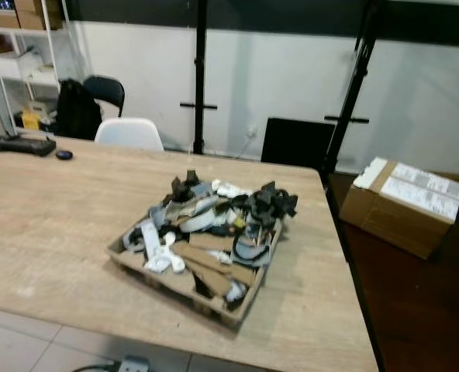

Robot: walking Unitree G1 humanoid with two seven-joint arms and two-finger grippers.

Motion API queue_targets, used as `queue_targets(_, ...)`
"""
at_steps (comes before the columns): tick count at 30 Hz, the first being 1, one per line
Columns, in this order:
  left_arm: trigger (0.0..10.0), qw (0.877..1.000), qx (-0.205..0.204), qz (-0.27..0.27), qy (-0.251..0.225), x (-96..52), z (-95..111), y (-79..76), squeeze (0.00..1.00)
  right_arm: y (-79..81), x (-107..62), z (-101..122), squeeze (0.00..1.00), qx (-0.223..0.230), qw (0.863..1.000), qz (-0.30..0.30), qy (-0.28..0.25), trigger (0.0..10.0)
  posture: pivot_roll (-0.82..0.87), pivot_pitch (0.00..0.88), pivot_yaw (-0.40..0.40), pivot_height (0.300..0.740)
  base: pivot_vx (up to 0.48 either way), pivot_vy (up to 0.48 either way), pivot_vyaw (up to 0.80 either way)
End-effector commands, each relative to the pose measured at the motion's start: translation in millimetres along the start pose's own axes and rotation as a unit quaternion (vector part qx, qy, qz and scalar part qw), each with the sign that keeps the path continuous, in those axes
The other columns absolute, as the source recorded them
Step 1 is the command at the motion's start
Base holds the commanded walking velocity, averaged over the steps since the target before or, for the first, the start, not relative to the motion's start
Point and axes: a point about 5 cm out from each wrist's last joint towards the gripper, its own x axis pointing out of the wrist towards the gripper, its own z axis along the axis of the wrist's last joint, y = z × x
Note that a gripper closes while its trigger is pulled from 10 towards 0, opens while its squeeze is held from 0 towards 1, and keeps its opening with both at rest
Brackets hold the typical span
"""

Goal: Picking trash to rubbish bin

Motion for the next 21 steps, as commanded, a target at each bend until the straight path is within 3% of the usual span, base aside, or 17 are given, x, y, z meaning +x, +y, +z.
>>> queue_targets(1, 10.0, 1.0, 0.002, 0.002, 0.024, -3.5, -14.6, 3.0, 0.0, 6.6, -1.8, -16.8, 0.0, 0.002, 0.999, 0.013, 0.031, 10.0, -0.07, 0.118, -0.005, 0.74, 0.0, 0.0, 0.0)
queue_targets(10, 10.0, 1.0, 0.01, -0.001, 0.025, -3.5, -15.5, 1.3, 0.0, 8.3, -2.0, -19.0, 0.0, -0.004, 0.999, 0.023, 0.042, 10.0, -0.07, 0.119, -0.007, 0.74, 0.0, 0.0, 0.0)
queue_targets(21, 10.0, 1.0, 0.009, -0.003, 0.025, -3.0, -14.9, 0.1, 0.0, 5.9, -1.2, -14.6, 0.0, -0.011, 0.999, 0.022, 0.041, 10.0, -0.07, 0.118, -0.009, 0.74, 0.0, 0.0, -0.8)
